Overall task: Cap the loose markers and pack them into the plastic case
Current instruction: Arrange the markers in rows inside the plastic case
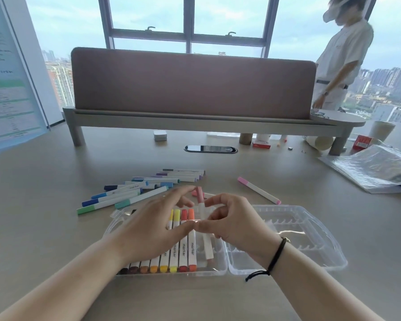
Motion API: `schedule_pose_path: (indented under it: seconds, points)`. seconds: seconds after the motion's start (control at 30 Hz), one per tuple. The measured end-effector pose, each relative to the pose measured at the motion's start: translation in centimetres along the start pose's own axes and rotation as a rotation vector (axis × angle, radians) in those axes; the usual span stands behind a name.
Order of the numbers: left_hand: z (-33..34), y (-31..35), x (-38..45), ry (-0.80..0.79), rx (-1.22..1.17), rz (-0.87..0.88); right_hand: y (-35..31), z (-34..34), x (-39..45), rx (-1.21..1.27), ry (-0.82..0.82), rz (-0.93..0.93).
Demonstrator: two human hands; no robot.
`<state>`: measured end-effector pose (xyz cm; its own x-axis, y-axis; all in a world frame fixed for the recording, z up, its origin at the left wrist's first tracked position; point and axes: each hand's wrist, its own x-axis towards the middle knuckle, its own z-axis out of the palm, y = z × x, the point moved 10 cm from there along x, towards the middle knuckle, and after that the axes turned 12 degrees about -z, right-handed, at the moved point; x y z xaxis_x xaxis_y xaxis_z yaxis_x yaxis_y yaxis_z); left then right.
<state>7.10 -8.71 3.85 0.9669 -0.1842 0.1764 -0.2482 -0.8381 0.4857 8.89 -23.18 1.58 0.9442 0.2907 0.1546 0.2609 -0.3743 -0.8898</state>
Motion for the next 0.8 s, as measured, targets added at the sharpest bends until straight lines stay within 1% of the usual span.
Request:
schedule_pose_path:
  seconds: [0.13, 0.23, 0.37, 0.53, 0.67, 0.73, 0.8]
  points:
    - [0.7, 0.0, 0.0, -0.044, -0.027, 0.018, -0.2, 0.3, -0.1, -0.084, -0.001, -0.025]
    - [1.4, 0.2, 0.1, -0.081, -0.003, 0.058, -0.7, 0.7, -0.4, -0.131, -0.01, -0.054]
    - [2.0, 0.0, 0.2, -0.117, 0.011, 0.057, -1.0, 0.9, -0.5, -0.195, -0.003, -0.076]
    - [1.7, -0.2, 0.2, -0.095, -0.097, 0.042, -0.8, 0.4, -0.2, -0.1, 0.027, -0.039]
    - [1.5, -0.3, 0.4, -0.071, -0.107, 0.027, -0.5, 1.0, 0.0, -0.104, -0.066, -0.039]
    - [1.3, -0.3, 0.4, -0.055, -0.114, 0.017, -0.9, 1.3, -0.1, -0.153, -0.108, -0.087]
    - [1.1, -0.2, 0.5, -0.044, -0.11, 0.005, -1.8, 1.4, -0.1, -0.24, -0.121, -0.177]
